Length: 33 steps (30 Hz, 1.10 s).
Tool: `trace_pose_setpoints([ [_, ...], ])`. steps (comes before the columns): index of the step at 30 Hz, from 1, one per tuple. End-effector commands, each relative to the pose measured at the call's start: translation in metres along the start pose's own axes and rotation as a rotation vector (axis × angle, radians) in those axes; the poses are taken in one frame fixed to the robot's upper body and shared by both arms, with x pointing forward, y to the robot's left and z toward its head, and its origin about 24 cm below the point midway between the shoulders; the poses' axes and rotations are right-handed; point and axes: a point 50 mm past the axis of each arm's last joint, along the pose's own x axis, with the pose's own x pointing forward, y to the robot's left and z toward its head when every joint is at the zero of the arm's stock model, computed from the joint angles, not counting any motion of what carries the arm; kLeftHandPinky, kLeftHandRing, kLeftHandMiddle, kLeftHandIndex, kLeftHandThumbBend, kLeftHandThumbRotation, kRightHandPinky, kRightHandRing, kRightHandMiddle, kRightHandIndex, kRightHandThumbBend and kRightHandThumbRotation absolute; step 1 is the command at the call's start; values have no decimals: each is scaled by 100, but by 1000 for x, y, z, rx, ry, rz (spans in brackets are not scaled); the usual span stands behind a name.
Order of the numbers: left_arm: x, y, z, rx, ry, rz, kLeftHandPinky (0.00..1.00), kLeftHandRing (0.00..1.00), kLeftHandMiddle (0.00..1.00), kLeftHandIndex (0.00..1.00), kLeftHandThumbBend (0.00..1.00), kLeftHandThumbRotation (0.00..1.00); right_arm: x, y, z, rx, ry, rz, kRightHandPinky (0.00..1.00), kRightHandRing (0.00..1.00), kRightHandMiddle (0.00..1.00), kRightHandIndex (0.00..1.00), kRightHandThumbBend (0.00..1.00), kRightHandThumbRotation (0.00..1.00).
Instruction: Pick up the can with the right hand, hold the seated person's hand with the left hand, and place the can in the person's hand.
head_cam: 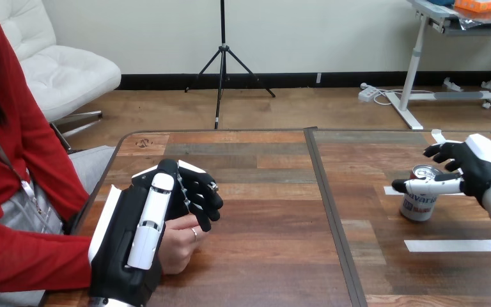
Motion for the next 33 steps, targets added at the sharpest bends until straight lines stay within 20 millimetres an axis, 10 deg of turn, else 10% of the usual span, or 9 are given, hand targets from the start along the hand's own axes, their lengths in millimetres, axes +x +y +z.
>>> trace_pose_setpoints([
  [1,9,1,9,13,-67,6,27,37,42,41,18,100,8,-15,30,5,-78,-32,73,82,84,81,90,41],
  [33,8,3,11,3,-84,-1,27,37,42,41,20,100,9,-3,34,6,-78,-7,59,65,70,71,80,12],
])
